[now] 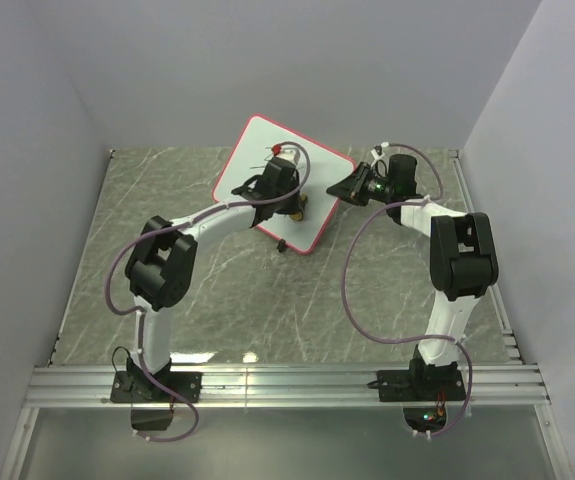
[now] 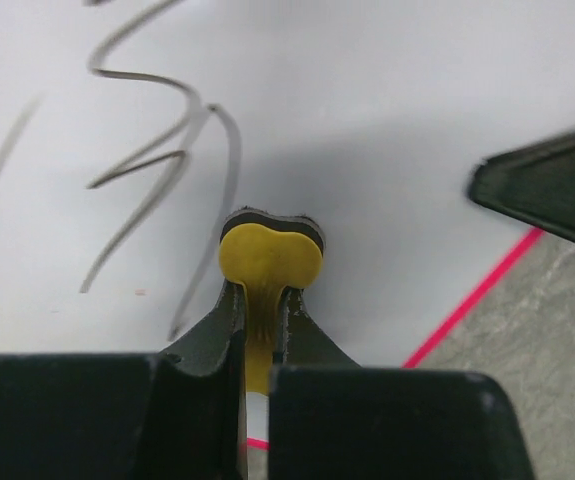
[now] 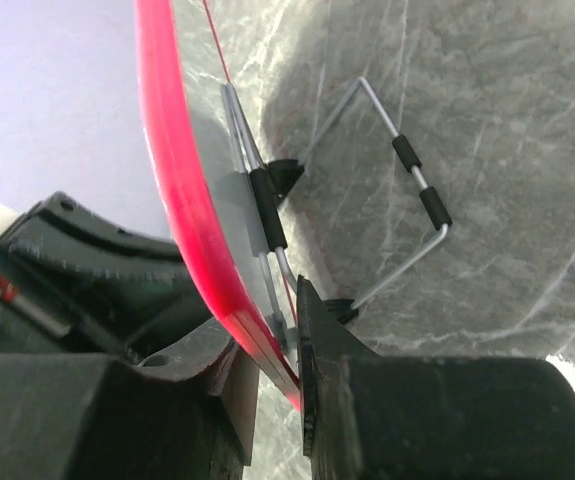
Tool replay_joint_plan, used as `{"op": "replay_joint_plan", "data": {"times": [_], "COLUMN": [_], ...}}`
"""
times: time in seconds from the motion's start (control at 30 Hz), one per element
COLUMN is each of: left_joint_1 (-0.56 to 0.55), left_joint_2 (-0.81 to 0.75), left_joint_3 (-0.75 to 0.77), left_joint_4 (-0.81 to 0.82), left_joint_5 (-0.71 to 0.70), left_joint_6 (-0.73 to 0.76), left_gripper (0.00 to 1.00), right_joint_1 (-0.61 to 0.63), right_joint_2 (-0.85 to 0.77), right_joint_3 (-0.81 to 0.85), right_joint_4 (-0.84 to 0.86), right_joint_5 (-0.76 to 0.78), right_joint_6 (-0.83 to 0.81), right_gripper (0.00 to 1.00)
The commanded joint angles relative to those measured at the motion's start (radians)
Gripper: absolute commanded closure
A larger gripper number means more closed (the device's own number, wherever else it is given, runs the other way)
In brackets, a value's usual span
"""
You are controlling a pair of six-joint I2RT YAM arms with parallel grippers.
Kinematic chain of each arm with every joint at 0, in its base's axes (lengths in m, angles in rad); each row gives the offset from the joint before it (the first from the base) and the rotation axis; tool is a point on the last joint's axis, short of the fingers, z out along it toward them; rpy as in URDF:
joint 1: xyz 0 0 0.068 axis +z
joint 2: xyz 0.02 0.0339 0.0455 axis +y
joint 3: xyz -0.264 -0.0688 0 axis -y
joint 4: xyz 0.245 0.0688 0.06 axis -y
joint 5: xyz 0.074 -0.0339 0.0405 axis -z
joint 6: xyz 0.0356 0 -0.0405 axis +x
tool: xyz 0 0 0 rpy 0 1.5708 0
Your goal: Erase the whiteboard
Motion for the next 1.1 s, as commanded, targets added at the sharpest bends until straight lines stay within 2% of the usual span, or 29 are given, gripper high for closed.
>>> {"op": "replay_joint_plan", "data": {"times": [0.0, 0.3, 0.5, 0.73, 0.87, 1.07], "left_joint_1": [0.064, 0.153, 0.159, 0.061, -0.018, -0.118], "left_joint_2": [0.001, -0.002, 0.022, -0.001, -0.001, 0.059], "left_joint_3": [-0.124, -0.299, -0.322, -0.371, -0.399, -0.355], "left_joint_4": [0.116, 0.201, 0.249, 0.328, 0.364, 0.393], "left_joint_5": [-0.07, -0.214, -0.189, -0.169, -0.158, -0.141], "left_joint_6": [-0.001, -0.066, -0.08, -0.138, -0.251, -0.336], "left_gripper": [1.0, 1.0, 1.0, 1.0, 1.0, 1.0], "right_joint_1": [0.031, 0.029, 0.029, 0.03, 0.031, 0.029], "right_joint_2": [-0.013, -0.025, -0.013, -0.005, -0.009, -0.023], "right_joint_3": [0.022, 0.059, 0.06, 0.043, 0.028, 0.034], "right_joint_4": [-0.186, -0.231, -0.222, -0.153, -0.11, -0.093], "right_joint_5": [0.006, -0.003, -0.023, -0.034, -0.033, -0.036], "right_joint_6": [-0.005, -0.002, 0.025, 0.108, 0.151, 0.166], "right_gripper": [0.97, 1.0, 1.0, 1.0, 1.0, 1.0]}}
